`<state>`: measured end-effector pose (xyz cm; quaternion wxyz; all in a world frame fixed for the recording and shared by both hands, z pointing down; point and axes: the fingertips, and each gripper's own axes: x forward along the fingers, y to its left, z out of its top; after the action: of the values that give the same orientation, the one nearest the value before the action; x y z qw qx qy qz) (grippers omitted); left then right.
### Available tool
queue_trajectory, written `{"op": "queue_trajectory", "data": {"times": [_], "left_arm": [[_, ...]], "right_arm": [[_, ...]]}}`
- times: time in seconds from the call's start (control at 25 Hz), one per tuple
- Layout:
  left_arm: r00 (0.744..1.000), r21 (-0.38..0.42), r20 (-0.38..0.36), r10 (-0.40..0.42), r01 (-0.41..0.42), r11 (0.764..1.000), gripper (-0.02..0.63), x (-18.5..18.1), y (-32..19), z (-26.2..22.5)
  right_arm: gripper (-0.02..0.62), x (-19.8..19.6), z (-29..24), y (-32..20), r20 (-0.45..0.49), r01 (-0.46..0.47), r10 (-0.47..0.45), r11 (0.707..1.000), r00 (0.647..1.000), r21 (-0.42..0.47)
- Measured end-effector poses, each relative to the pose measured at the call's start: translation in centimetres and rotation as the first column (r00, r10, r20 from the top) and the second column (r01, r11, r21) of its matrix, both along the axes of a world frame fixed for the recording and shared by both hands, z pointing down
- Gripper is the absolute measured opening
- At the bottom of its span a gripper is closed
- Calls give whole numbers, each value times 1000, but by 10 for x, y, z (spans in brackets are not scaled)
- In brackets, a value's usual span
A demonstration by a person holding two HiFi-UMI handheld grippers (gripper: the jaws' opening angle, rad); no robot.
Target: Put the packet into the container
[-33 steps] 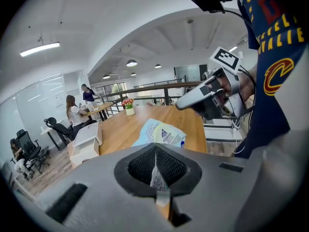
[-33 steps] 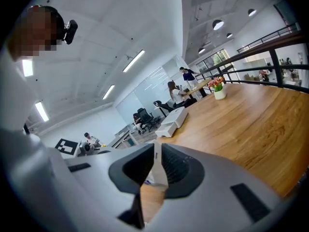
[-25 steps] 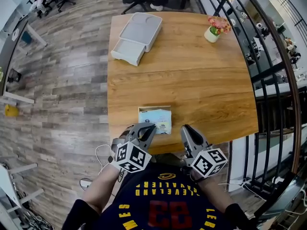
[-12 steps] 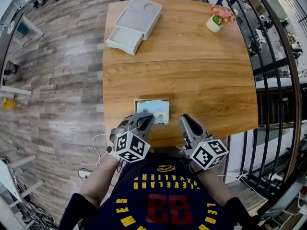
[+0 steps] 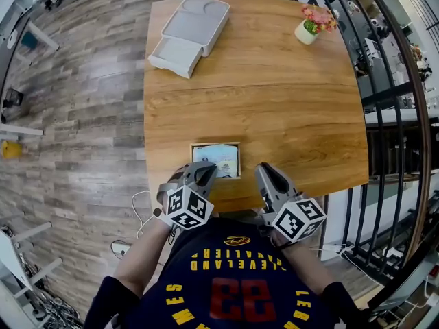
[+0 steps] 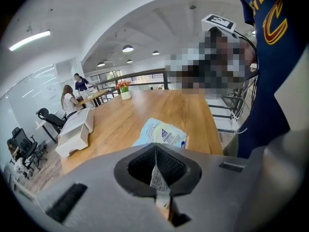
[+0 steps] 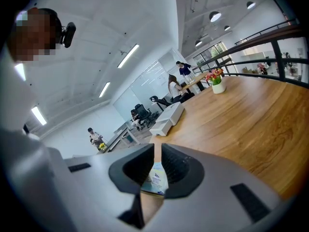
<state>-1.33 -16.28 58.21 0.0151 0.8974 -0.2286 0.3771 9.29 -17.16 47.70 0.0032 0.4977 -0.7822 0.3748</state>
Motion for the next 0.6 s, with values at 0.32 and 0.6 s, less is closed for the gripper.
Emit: {"op": "queue_trajectory", "data": {"times": [0.32, 0.6], "left_arm": [[1000, -22, 17, 8, -8, 1000, 6, 3, -1, 14], [999, -48, 52, 15, -12, 999, 6, 6, -1, 27]], "right_arm": [[54, 1, 2, 0, 4, -4, 4, 1000, 1000, -12], [54, 3, 5, -2, 13, -11, 11, 1000, 1000, -29]]}}
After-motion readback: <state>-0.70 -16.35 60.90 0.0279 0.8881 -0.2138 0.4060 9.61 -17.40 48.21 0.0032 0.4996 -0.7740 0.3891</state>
